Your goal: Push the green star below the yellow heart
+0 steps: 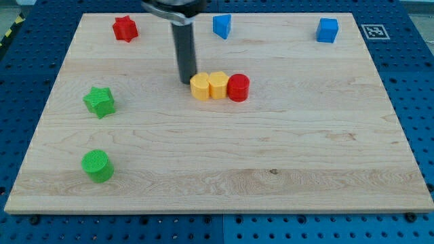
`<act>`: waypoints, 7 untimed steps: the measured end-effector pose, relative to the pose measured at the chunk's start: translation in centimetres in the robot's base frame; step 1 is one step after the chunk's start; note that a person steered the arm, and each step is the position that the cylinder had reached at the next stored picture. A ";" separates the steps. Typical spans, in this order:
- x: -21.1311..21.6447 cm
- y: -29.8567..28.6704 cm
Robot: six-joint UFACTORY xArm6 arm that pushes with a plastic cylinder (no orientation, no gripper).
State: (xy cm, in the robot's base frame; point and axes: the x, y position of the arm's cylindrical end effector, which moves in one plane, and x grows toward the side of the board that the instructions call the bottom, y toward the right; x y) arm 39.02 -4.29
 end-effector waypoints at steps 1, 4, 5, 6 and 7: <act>0.1 -0.3; -0.2 -26.1; 3.4 -23.8; 5.2 -22.0; 5.4 -22.5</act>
State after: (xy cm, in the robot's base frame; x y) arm 44.40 -26.82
